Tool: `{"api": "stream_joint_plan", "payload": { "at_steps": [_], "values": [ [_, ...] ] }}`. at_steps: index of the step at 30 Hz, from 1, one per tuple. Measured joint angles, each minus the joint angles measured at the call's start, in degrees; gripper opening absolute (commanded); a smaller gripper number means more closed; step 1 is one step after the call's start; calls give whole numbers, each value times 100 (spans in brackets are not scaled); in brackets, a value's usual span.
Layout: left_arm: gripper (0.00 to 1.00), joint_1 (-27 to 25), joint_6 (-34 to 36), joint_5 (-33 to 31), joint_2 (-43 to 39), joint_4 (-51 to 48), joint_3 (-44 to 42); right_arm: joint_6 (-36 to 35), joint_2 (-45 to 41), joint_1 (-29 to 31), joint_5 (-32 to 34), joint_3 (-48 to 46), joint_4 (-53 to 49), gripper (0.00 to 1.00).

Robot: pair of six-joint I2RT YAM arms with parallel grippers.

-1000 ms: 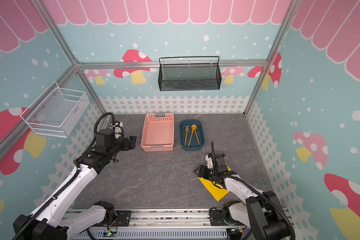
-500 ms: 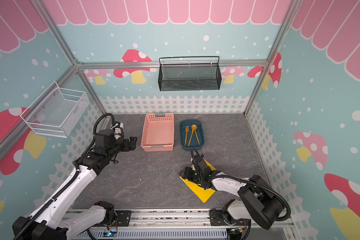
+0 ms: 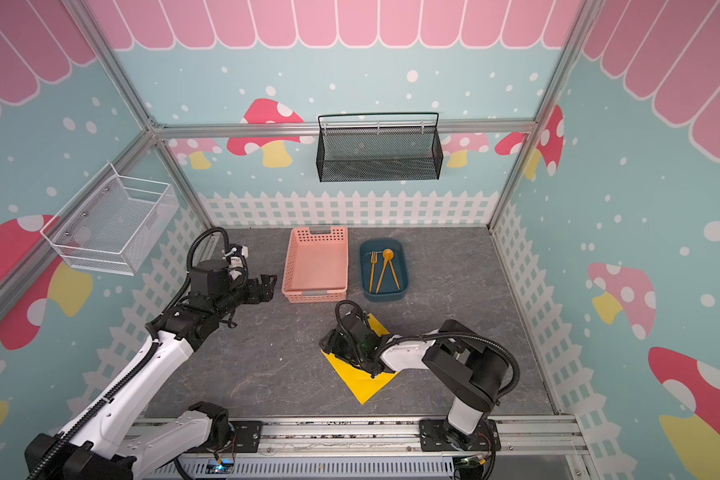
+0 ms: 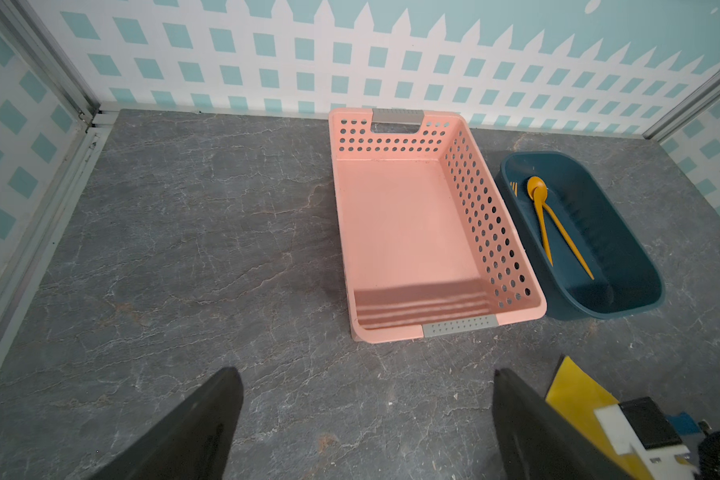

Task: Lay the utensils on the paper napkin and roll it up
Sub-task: 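Push the yellow napkin with the right gripper toward the table center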

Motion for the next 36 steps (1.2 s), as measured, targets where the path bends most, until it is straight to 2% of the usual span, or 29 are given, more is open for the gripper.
{"api": "stream_joint_plan", "payload": {
  "at_steps": [10, 17, 25, 31, 36],
  "values": [
    [96, -129, -13, 81, -26, 37, -26, 94, 647, 131, 107, 708, 76, 66],
    [96, -177, 4, 52, -131, 37, -42, 44, 713, 238, -66, 734, 166, 66],
    [96, -188, 7, 31, -144, 35, -52, -131, 463, 238, -70, 494, 74, 67],
    [96, -188, 31, -66, -144, 35, -52, -651, 328, 155, -109, 505, -118, 69],
    [96, -188, 70, -190, -144, 35, -52, -1091, -417, -131, -142, 385, -282, 69]
  ]
}}
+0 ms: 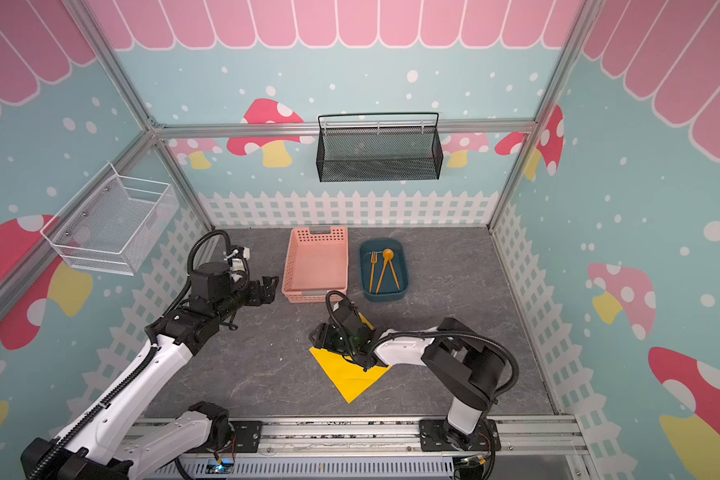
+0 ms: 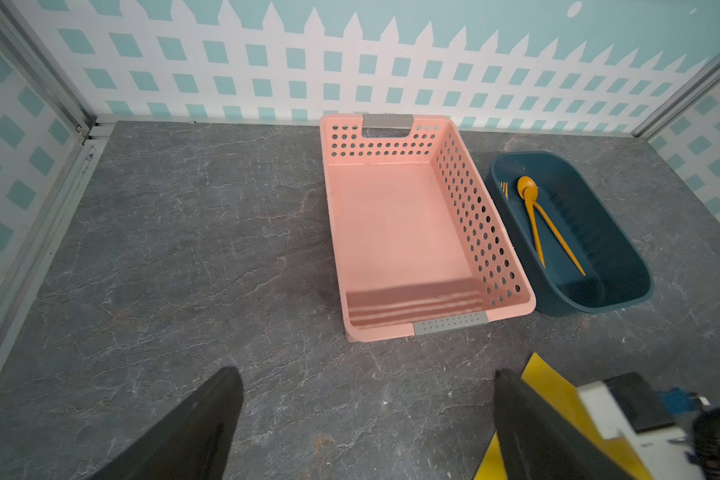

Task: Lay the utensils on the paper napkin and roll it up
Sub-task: 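Push the yellow napkin with the right gripper toward the table center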

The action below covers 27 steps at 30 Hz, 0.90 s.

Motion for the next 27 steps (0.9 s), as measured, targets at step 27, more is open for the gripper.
{"api": "stream_joint_plan", "payload": {
  "at_steps": [27],
  "values": [
    [96, -114, 177, -297, 160, -66, -2, -990, -778, -984, -656, -1403, -275, 70]
  ]
}}
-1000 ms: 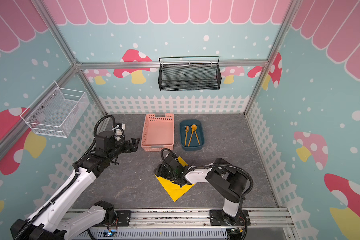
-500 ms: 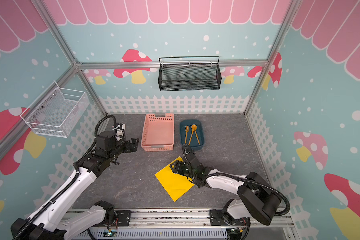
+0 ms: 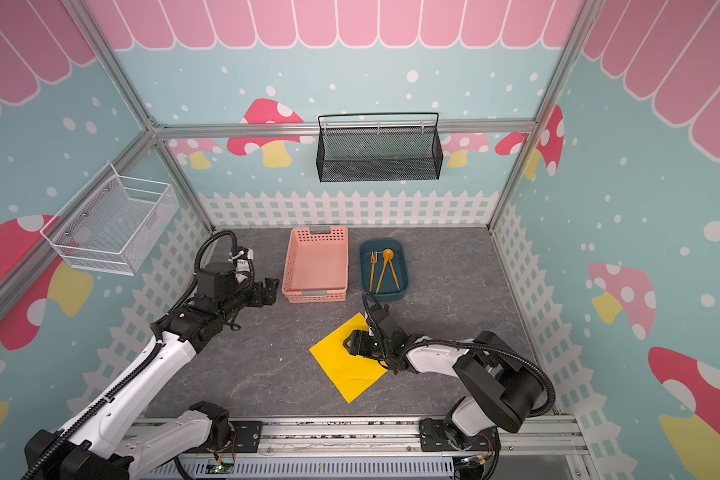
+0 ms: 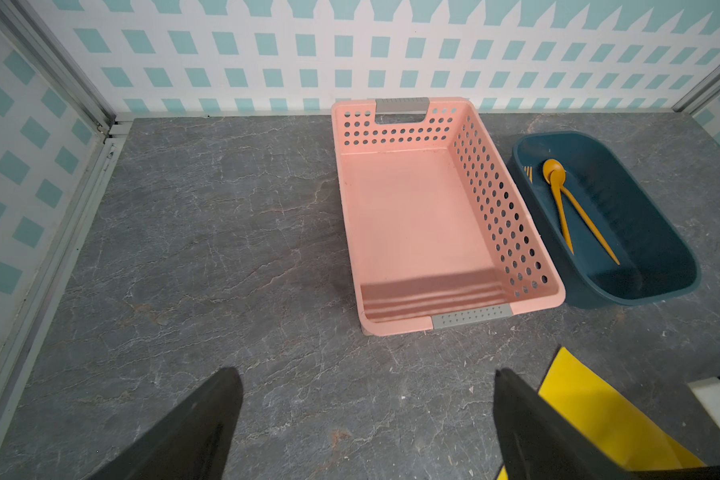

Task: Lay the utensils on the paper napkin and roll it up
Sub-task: 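Push the yellow napkin with the right gripper toward the table center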

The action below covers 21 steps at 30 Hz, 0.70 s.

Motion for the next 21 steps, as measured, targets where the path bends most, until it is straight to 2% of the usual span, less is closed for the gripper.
{"api": "stream_joint_plan", "payload": {
  "at_steps": [21],
  "values": [
    [96, -2, 59, -44, 2, -4, 0, -584, 455, -299, -350, 468, -151, 70]
  ]
}}
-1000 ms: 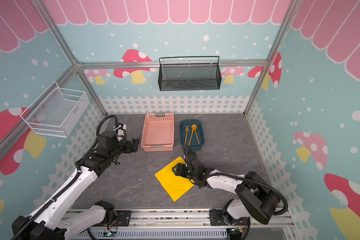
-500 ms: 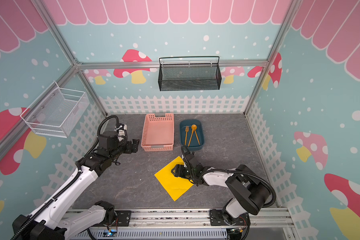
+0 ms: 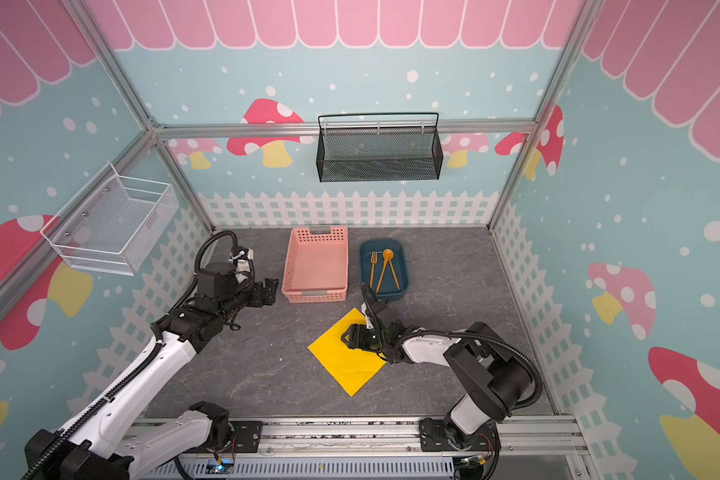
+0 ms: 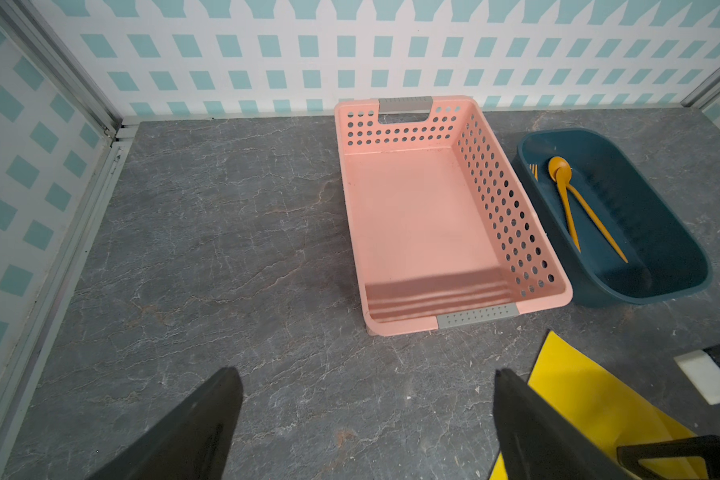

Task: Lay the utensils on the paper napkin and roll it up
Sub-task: 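Push the yellow napkin with the right gripper toward the table center, then move the right gripper over the teal tray above the utensils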

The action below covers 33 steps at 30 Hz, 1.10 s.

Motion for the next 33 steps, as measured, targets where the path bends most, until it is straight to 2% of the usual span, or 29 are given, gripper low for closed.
{"api": "stream_joint_plan", "payload": {
  "at_steps": [18, 25, 33],
  "values": [
    [96, -9, -4, -48, 0, -4, 0, -737, -133, -76, -55, 640, -1115, 71],
    [96, -33, -24, -55, 85, -15, 22, -1268, -452, -308, 234, 1871, -2085, 71],
    [97, -33, 2, -35, 378, -125, 570, -1937, -247, -951, 616, 3239, -2981, 69]
  ]
}}
